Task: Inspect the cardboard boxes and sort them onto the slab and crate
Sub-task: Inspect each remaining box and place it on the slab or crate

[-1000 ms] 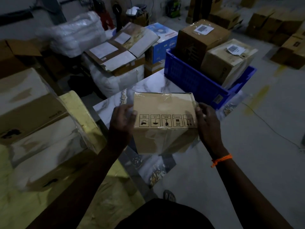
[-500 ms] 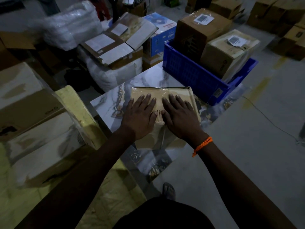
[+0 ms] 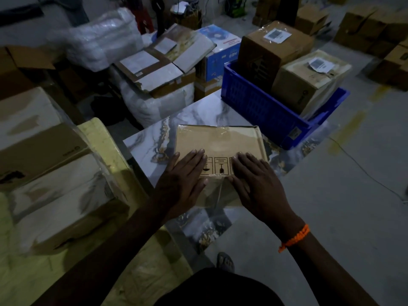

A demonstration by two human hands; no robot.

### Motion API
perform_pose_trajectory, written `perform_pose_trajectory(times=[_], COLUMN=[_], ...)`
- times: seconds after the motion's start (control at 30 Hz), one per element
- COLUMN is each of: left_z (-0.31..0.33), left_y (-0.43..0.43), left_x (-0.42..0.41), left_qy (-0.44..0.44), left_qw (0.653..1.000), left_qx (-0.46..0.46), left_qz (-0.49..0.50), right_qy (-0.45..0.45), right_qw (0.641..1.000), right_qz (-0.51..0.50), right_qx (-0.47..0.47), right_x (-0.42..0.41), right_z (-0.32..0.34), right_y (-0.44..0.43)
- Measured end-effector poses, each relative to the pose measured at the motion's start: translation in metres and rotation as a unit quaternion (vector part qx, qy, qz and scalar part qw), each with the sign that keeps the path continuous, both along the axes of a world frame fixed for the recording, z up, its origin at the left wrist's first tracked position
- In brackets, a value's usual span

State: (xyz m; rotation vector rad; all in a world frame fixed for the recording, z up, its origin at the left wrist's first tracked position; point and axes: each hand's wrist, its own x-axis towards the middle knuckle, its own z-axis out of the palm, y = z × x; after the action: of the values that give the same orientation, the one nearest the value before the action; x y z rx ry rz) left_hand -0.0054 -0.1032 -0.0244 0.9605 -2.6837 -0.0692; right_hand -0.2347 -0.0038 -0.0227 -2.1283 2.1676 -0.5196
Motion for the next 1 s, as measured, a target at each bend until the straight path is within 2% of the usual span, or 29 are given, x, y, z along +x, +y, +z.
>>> perform_pose_trajectory(times=[0.07, 0.2, 0.23, 0.33, 0.4, 0.47, 0.63, 0.77, 0.9, 1.0], left_z=[-0.005, -0.01, -0.011, -0.015, -0.02, -0.023, -0.023, -0.02, -0.016, -0.034], left_y=[0.001, -0.002, -0.004, -0.007, -0.008, -0.009, -0.004, 0.003, -0.002, 0.001], left_x=[0.0, -0.006, -0.007, -0.007, -0.009, -0.015, -0.049, -0.072, -0.073, -0.059], left_qy=[0.006, 0.034, 0.034, 0.033, 0.047, 0.076, 0.139, 0.216, 0.328, 0.35], left_qw=[1.0, 0.999, 0.999, 0.999, 0.998, 0.996, 0.99, 0.975, 0.924, 0.906], left_qx=[-0.008, -0.017, -0.022, -0.035, -0.037, -0.036, -0.01, 0.022, 0.159, 0.202], left_qz=[0.008, 0.014, 0.013, 0.013, 0.017, 0.014, 0.032, 0.048, 0.113, 0.127], right_qy=[0.021, 0.001, -0.023, -0.176, -0.248, -0.334, -0.414, -0.399, -0.328, -0.284], right_qw=[1.0, 1.0, 0.999, 0.981, 0.957, 0.923, 0.871, 0.873, 0.902, 0.923], right_qz=[0.002, -0.011, -0.007, -0.017, -0.092, -0.162, -0.236, -0.242, -0.21, -0.153], right_qx=[-0.003, -0.017, -0.023, -0.073, -0.115, -0.101, -0.118, -0.143, -0.188, -0.208], right_x=[-0.001, -0.002, -0.003, -0.011, -0.015, -0.01, -0.01, -0.028, -0.033, -0.013], right_z=[-0.007, -0.011, -0.01, -0.012, -0.014, -0.015, -0.004, 0.011, 0.027, 0.034], right_y=[0.007, 0.002, 0.001, 0.003, 0.009, 0.012, 0.0, -0.004, -0.007, -0.016])
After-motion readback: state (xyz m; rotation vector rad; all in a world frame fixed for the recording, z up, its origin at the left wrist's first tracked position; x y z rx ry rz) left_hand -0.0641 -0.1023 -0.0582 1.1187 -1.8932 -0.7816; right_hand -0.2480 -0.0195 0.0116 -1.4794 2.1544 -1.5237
